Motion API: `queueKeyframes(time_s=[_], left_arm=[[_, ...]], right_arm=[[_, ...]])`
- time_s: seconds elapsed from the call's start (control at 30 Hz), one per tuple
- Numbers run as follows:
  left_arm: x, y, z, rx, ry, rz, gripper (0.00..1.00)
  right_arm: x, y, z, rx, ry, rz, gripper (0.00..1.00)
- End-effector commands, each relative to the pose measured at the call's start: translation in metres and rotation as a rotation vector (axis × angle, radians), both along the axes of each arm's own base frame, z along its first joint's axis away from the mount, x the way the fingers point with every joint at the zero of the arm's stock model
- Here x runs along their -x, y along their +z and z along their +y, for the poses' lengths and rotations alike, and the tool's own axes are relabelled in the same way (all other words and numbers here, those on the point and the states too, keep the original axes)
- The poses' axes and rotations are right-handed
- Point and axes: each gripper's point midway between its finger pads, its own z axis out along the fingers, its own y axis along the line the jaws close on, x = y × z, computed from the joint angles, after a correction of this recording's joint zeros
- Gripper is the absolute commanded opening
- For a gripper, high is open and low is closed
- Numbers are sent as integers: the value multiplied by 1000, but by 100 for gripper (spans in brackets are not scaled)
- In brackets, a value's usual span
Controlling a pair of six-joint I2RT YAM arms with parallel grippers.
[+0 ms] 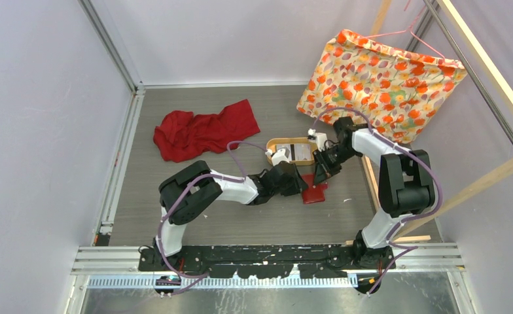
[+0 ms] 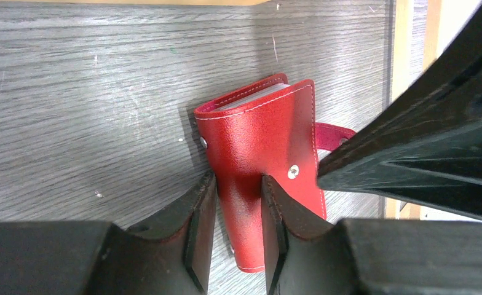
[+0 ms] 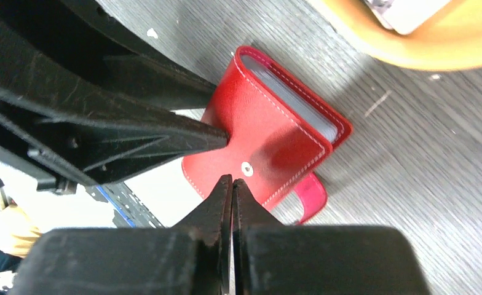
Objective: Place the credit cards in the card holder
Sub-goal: Close the card holder at the center of the board.
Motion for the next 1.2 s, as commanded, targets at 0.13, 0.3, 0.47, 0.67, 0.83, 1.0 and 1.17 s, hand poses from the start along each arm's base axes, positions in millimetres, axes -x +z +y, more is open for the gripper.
queueKeyframes(time_s=[0.13, 0.3, 0.47, 0.67, 0.83, 1.0, 1.17], left_arm=[[22, -62, 56, -250, -4, 57, 33], [22, -40, 47, -153, -33, 0, 37], [23, -18, 42, -67, -71, -73, 39], [29, -5, 39, 14, -117, -132, 42], [31, 7, 54, 13, -125, -200, 42], [33, 27, 87, -57, -155, -339, 42], [25, 67, 140, -137, -104, -513, 46]], right_arm=[[-14, 59, -14, 27, -24, -278, 28], [-13, 46, -38, 171, -66, -267, 38], [-11, 30, -42, 207, -88, -207, 48], [-37, 18, -16, 139, -170, -204, 48], [-43, -10, -13, 281, -154, -214, 30], [-34, -22, 1, 309, -73, -175, 17], [-23, -24, 36, 273, 66, -177, 17]])
